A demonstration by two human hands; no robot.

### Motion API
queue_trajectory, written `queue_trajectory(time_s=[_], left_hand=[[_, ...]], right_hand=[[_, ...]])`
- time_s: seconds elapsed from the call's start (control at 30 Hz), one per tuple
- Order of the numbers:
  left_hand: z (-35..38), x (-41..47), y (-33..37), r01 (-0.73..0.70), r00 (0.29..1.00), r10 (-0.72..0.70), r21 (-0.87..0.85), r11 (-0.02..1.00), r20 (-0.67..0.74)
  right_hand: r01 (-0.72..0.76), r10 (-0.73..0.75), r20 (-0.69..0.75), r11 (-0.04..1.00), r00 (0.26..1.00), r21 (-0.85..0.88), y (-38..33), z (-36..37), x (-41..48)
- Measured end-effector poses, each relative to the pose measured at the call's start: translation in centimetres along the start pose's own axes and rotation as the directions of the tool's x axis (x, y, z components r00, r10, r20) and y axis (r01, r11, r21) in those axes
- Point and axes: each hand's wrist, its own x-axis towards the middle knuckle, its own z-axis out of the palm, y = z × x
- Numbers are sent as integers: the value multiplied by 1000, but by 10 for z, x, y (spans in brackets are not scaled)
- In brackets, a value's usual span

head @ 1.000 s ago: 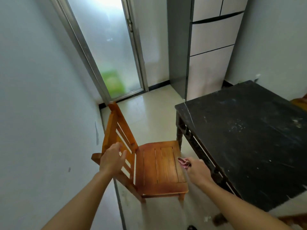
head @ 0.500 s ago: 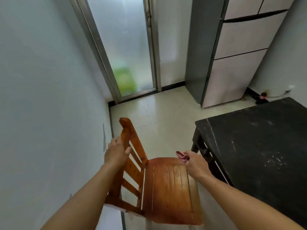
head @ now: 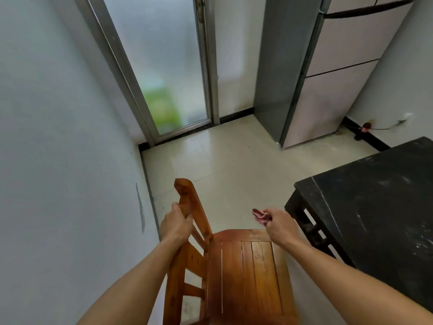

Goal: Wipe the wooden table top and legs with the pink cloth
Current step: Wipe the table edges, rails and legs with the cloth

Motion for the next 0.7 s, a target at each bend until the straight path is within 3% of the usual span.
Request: queue_trajectory(time_s=[0.43, 0.7], left_hand=[[-86, 165, -51, 251, 946, -264, -88, 964, -189], [-123, 278, -36, 297, 924, -305, -70, 952, -230]], right_hand=[[157, -154, 51, 985, 987, -65, -85, 8, 123], [277, -272, 78, 959, 959, -58, -156, 24, 251]])
